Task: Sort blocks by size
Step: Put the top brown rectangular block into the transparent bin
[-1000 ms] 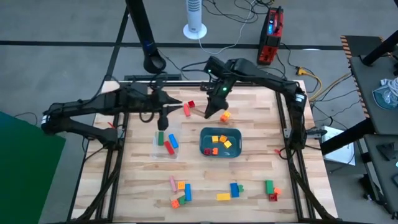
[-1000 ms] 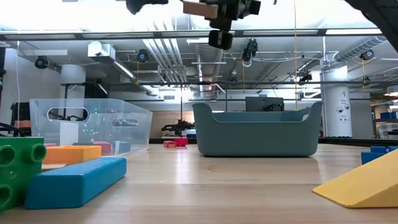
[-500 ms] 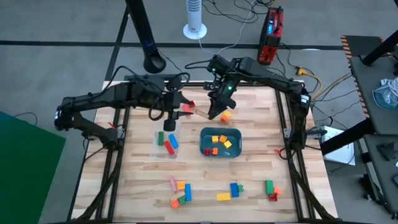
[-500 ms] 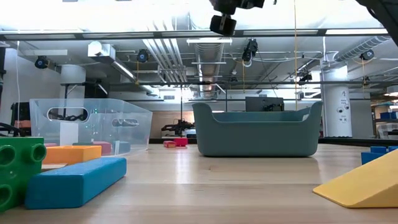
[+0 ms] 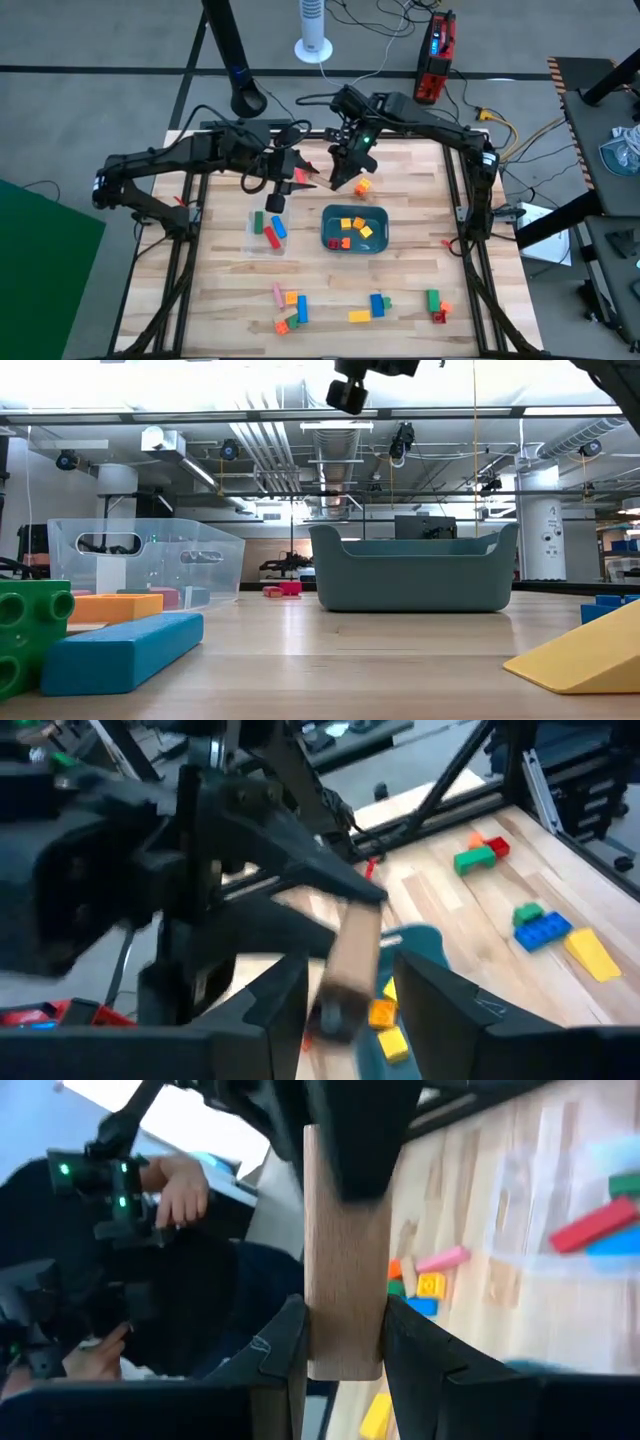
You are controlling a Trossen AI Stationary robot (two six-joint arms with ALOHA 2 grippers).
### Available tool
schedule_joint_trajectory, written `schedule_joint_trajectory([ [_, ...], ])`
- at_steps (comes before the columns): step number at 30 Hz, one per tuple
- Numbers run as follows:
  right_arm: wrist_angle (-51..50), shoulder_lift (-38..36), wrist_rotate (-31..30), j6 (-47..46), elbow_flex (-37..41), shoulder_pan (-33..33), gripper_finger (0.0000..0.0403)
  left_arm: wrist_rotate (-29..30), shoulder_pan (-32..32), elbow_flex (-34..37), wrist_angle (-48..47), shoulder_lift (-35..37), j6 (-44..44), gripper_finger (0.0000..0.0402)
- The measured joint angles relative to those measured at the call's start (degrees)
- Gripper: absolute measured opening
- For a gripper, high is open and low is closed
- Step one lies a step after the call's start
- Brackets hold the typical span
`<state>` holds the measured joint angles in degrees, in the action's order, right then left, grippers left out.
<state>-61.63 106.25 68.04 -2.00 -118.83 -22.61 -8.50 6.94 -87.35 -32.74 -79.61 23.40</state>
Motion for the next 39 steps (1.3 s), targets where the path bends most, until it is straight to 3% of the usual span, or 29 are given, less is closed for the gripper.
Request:
schedule_joint_trajectory([
  [6,4.1,0.4,2.9,-3.1,0.0,0.2,0.0089,0.0,0.0,0.1,0.2,-0.5,0.8,0.0111],
  [13,3.9,0.4,3.2,-3.0,0.0,0.2,0.0089,-0.5,0.0,0.0,-0.1,-0.2,2.2,0.0043],
  [17,3.9,0.4,1.4,-2.9,0.1,0.0,0.009,-0.2,0.0,0.0,-1.1,-0.1,2.2,0.0043],
  [20,3.8,0.5,-0.5,-2.6,0.1,-1.1,0.0137,3.6,0.0,0.0,-4.9,0.9,0.7,0.0043],
  [23,2.6,0.5,-4.8,-4.3,0.2,-2.8,0.02,8.5,0.5,-0.1,-16.4,3.0,-3.0,0.0043],
  [29,-3.6,0.5,-25.3,-1.0,0.2,-4.4,0.026,9.5,1.6,2.8,-45.8,4.8,-17.9,0.0043],
  [33,-4.2,0.5,-34.9,0.0,1.1,-4.3,0.0264,9.5,1.0,10.9,-44.9,6.5,-22.0,0.0043],
  [37,-4.2,0.5,-36.7,-0.4,2.0,-4.3,0.0251,9.5,1.0,18.1,-37.1,6.7,-25.1,0.0043],
  [39,-4.4,0.5,-36.7,-0.4,2.1,-4.3,0.0244,9.5,1.0,20.1,-34.7,6.3,-27.6,0.0066],
])
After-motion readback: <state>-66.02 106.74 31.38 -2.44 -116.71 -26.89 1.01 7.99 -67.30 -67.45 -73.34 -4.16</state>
